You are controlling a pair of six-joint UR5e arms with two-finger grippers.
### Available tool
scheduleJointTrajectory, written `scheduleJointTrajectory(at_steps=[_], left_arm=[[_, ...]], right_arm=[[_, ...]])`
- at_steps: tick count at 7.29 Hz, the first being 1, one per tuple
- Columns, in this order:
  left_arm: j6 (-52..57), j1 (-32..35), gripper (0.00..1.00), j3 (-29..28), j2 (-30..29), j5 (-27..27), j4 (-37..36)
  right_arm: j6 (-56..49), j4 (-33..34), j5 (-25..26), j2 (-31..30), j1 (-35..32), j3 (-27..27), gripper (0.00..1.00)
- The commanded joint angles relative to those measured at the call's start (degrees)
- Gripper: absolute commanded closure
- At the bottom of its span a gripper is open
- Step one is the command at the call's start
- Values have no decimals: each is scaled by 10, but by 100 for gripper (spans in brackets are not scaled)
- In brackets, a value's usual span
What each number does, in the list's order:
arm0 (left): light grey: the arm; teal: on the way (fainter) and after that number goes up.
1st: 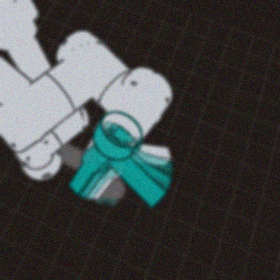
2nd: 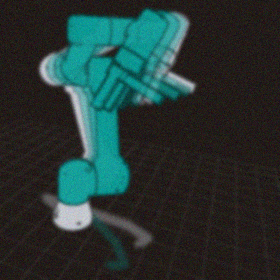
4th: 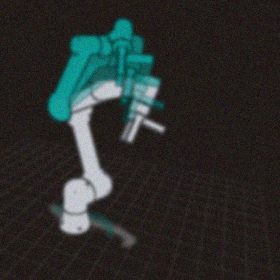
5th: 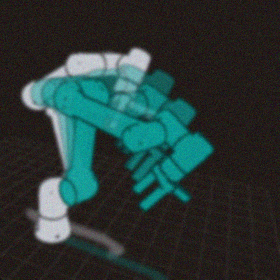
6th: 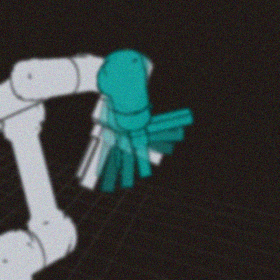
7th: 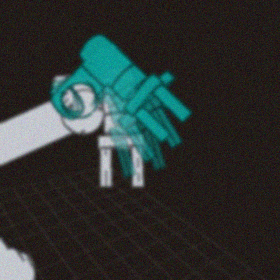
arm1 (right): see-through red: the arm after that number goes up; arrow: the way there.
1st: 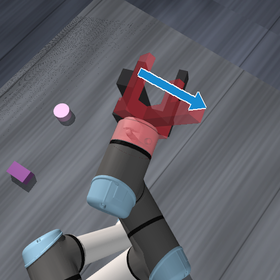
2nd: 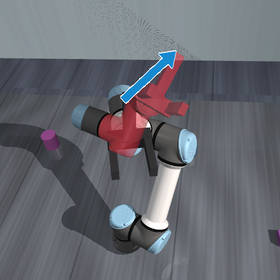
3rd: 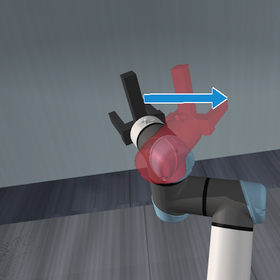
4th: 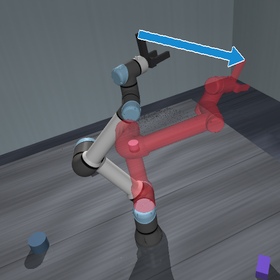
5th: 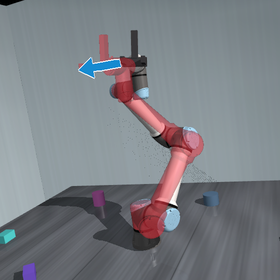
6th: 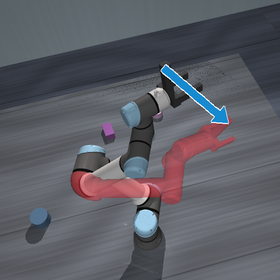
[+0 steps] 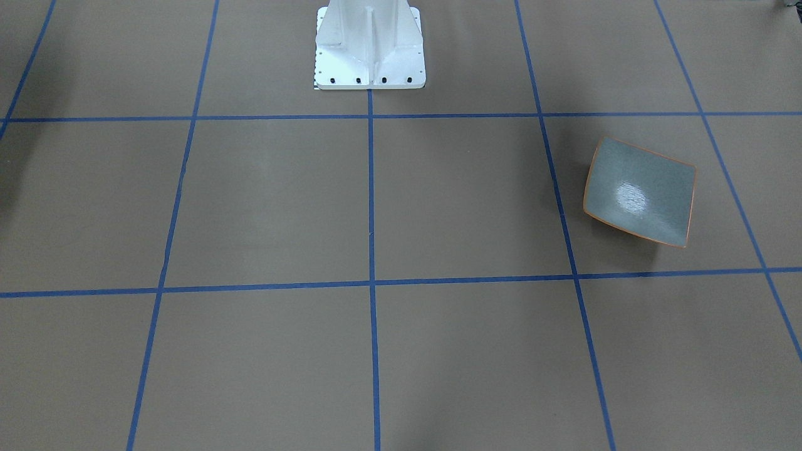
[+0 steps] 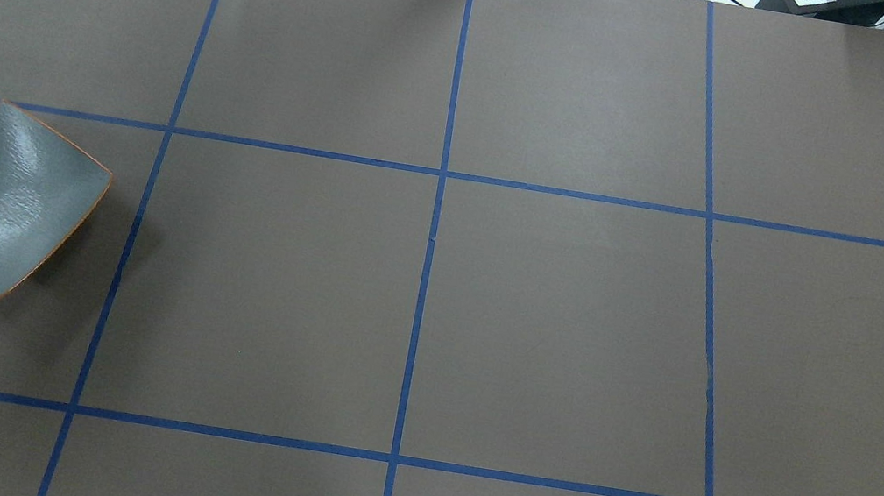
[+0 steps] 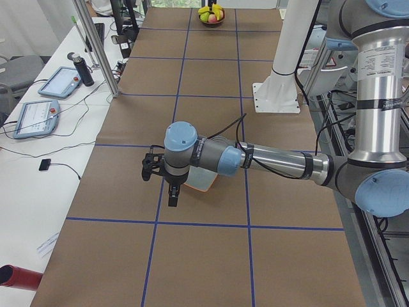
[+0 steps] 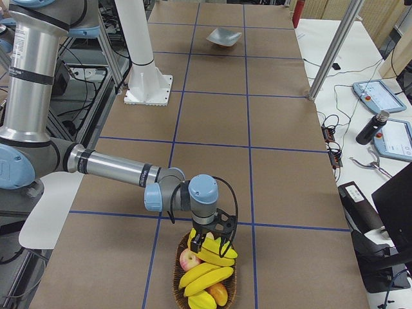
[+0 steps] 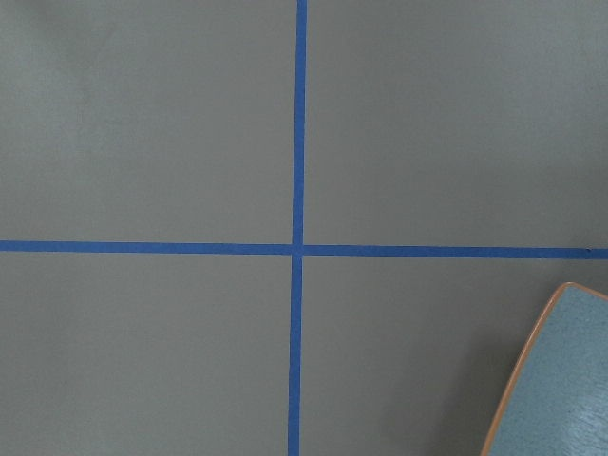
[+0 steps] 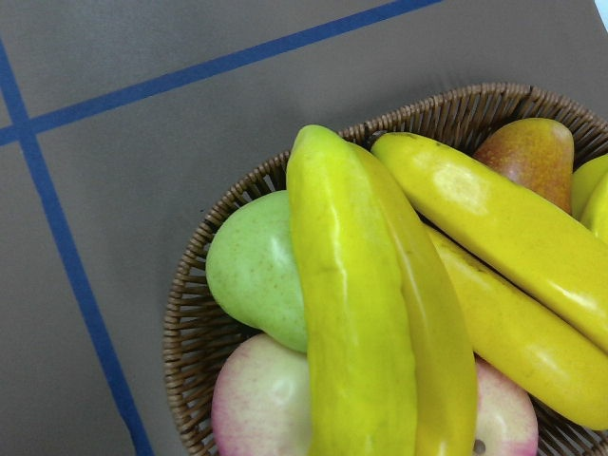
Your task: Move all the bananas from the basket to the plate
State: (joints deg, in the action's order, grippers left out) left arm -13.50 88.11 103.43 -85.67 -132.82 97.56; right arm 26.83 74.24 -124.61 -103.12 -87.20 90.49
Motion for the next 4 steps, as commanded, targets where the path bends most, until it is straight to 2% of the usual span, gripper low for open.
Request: scheduleJointTrajectory(at_steps=[1,4], left_arm=[[0,0,0,5,1,-1,0],[0,1,0,12,2,-3,-1]], right_arm=[[1,-1,0,2,0,-7,13],[2,-1,-3,2,0,-11,14]])
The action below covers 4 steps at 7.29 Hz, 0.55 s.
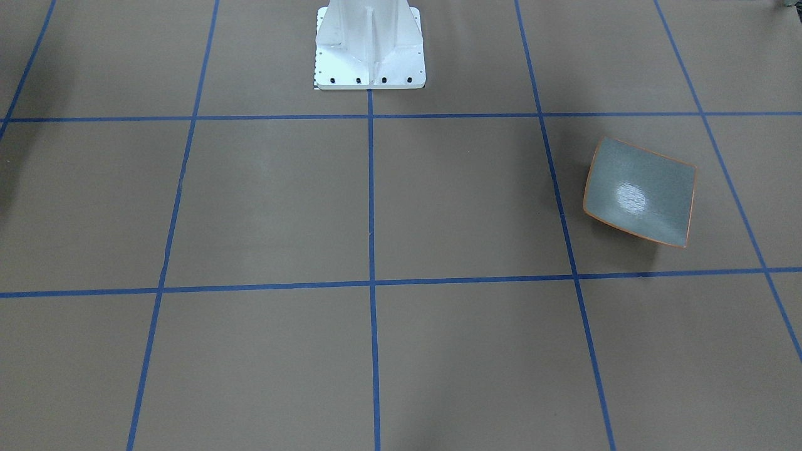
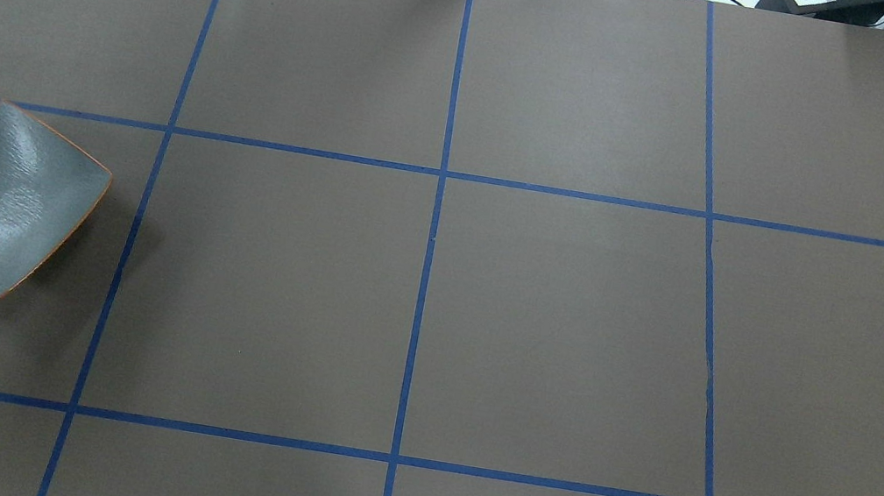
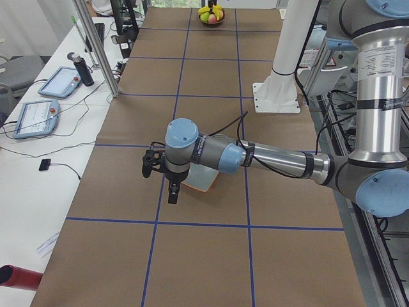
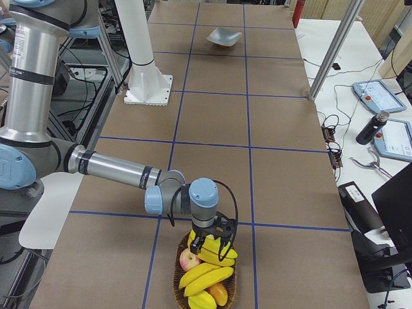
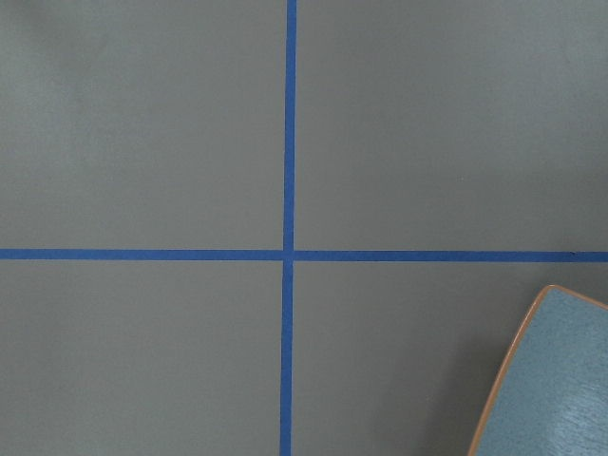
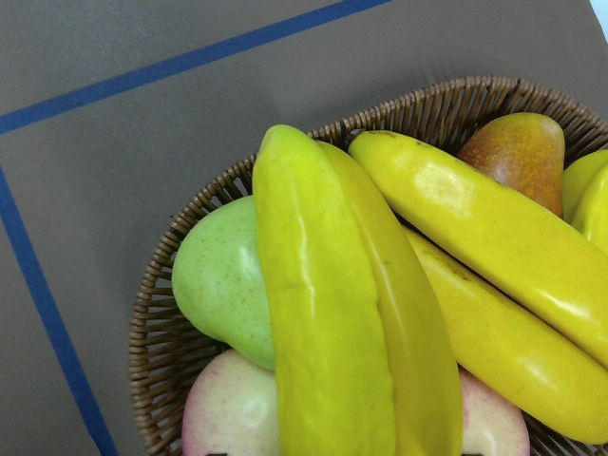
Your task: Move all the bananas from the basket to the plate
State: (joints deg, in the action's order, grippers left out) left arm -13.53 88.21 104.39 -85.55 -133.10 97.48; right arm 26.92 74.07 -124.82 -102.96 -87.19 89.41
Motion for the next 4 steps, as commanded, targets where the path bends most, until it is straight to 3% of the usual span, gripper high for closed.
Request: scheduleJointTrajectory(at_steps=[1,4], left_arm=[[0,0,0,2,0,-1,0],[0,0,0,2,0,-1,0]], right_arm=[[1,0,-1,0,0,-1,15],[1,0,-2,0,1,-1,19]])
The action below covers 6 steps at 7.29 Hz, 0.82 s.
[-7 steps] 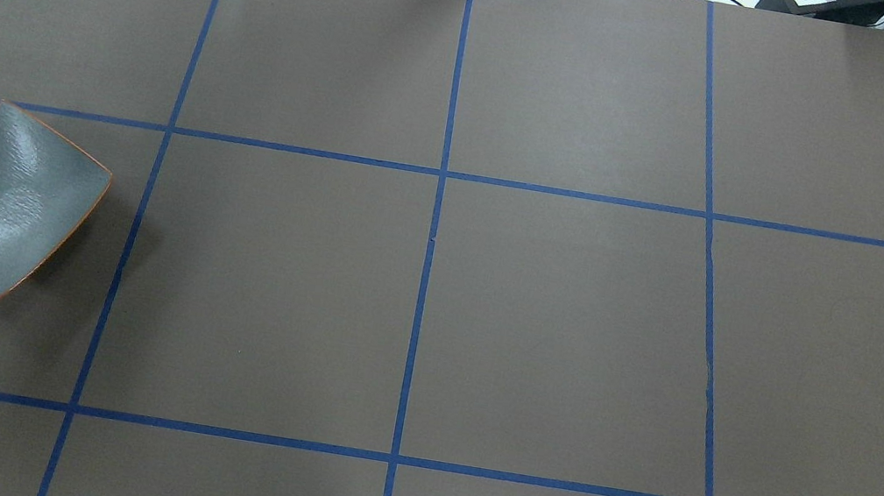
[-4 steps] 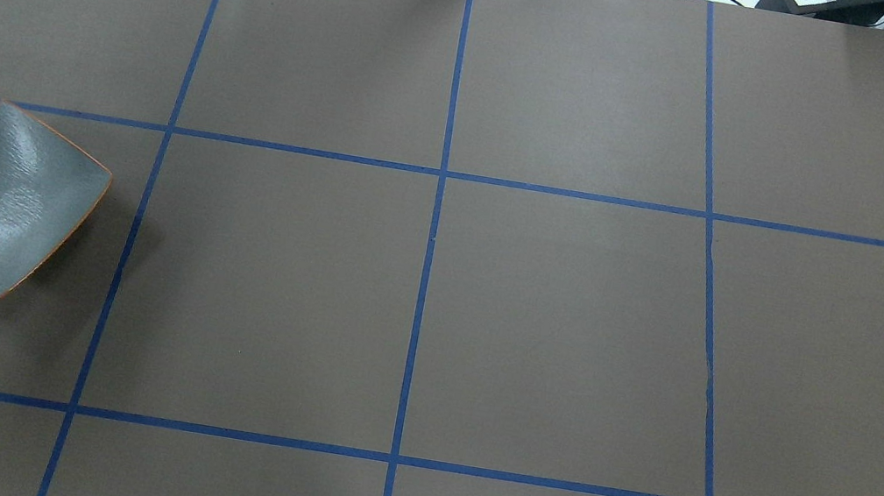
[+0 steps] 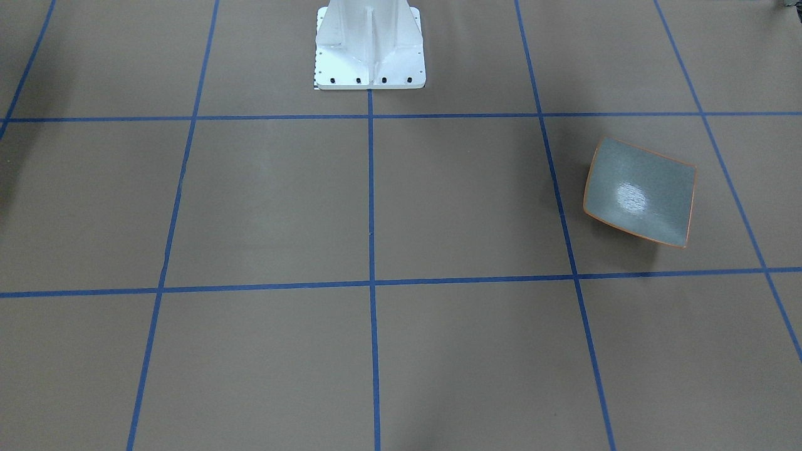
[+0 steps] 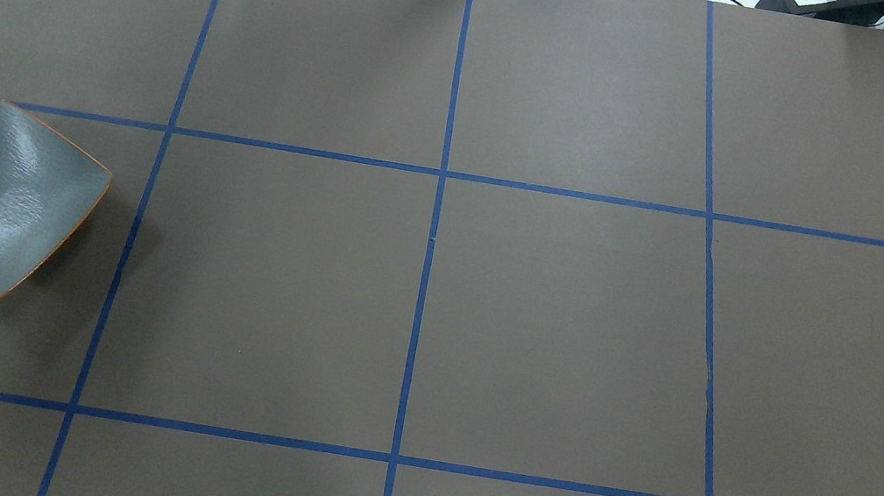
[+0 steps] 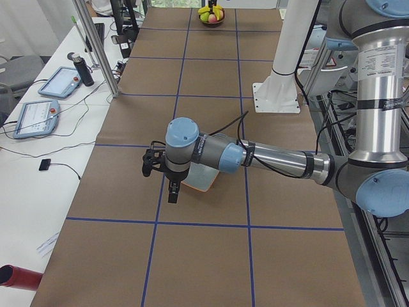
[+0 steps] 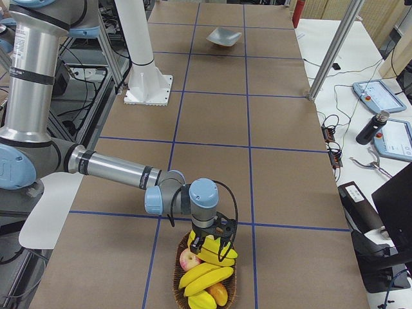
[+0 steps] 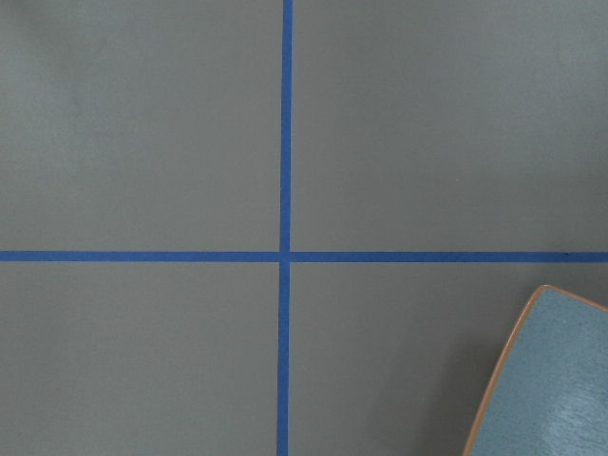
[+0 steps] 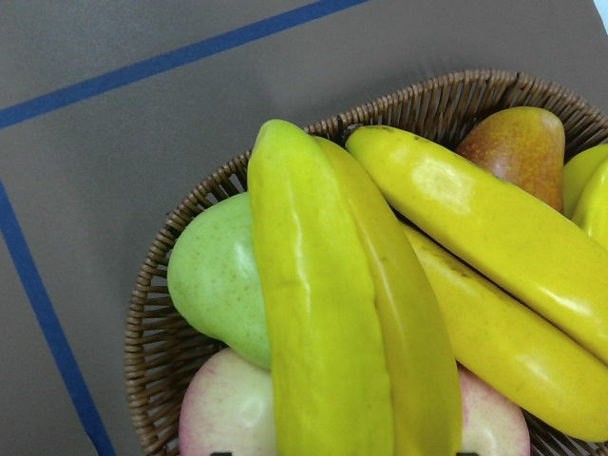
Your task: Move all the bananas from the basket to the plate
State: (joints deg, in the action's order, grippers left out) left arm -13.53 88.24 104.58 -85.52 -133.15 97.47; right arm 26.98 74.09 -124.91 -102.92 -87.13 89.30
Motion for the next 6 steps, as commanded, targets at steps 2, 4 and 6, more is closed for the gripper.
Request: scheduleJointTrajectory(at_steps=[2,4,6], left_arm=[[0,1,0,1,0,0,0],[-7,1,0,1,0,0,0],[-8,1,0,3,0,0,0]], right_arm=[[1,0,-2,1,0,-1,52],[1,0,-6,1,0,1,100],[4,0,-23,12,0,21,100]])
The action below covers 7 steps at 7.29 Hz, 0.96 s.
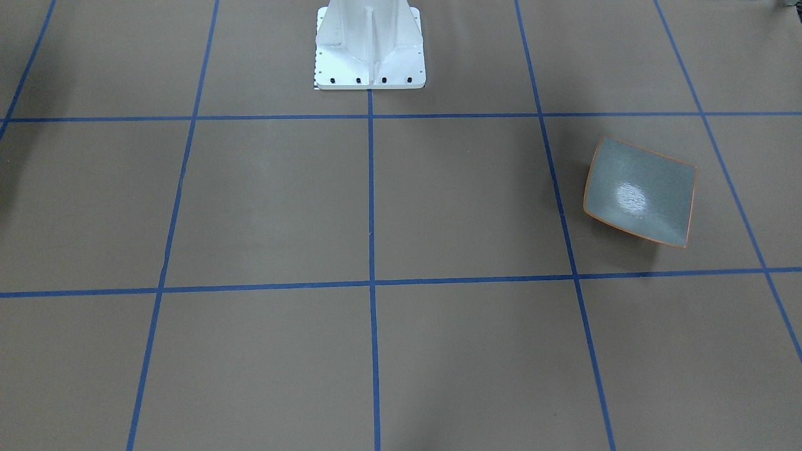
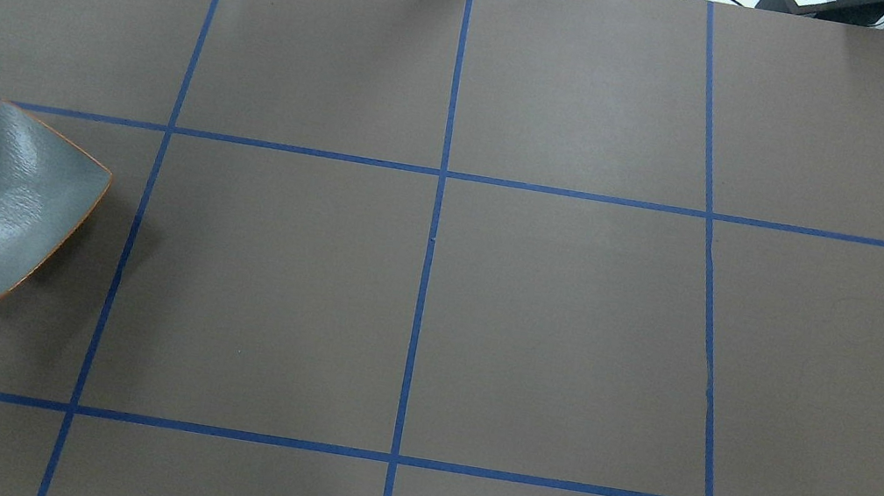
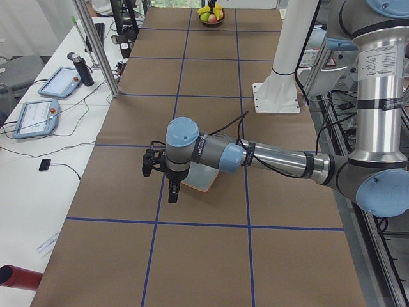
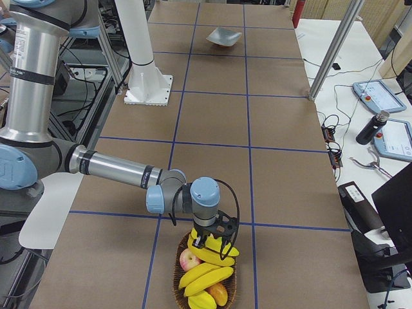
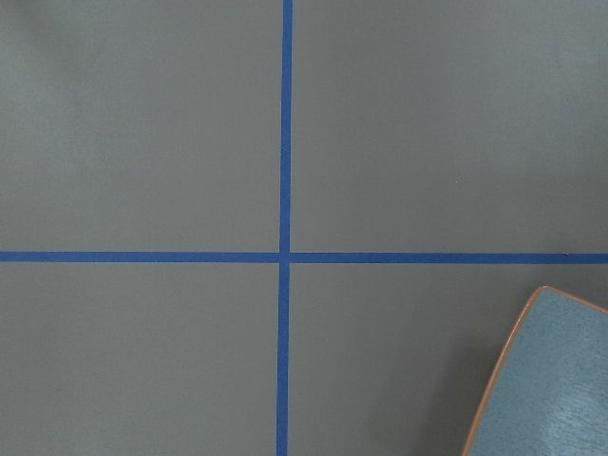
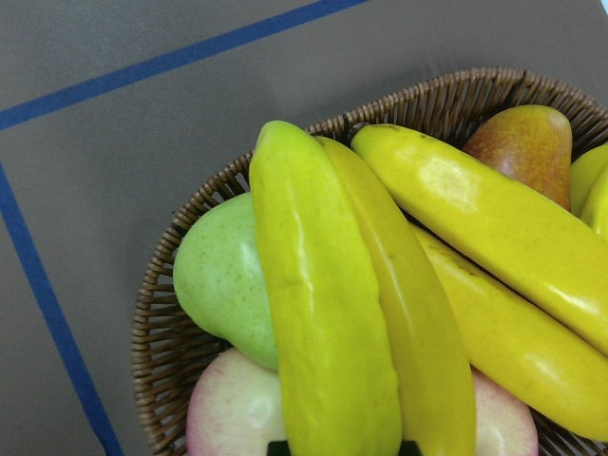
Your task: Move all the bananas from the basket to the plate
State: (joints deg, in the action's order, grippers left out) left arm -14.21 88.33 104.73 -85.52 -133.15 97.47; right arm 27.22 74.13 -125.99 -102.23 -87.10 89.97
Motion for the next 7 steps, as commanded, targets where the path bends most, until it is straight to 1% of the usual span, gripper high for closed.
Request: scheduleJointTrajectory(at_steps=[1,2,4,5,6,7], left_arm=[[-1,0,0,2,0,0,-1],[-1,0,0,2,0,0,-2],[-2,-2,0,2,-3,0,-1],[-33,-4,0,-7,-17,-2,-1],[-73,-5,0,-24,-51,-3,-1],[-140,-14,0,-36,-84,-13,-2]], right_arm=[[2,5,-26,-3,-2,46,100],[-3,5,-26,-9,-24,57,100],[3,1,-28,-2,-24,93,100],[4,1,-26,25,18,105,100],[12,2,-29,71,56,106,100],[79,0,-28,112,110,108,100]])
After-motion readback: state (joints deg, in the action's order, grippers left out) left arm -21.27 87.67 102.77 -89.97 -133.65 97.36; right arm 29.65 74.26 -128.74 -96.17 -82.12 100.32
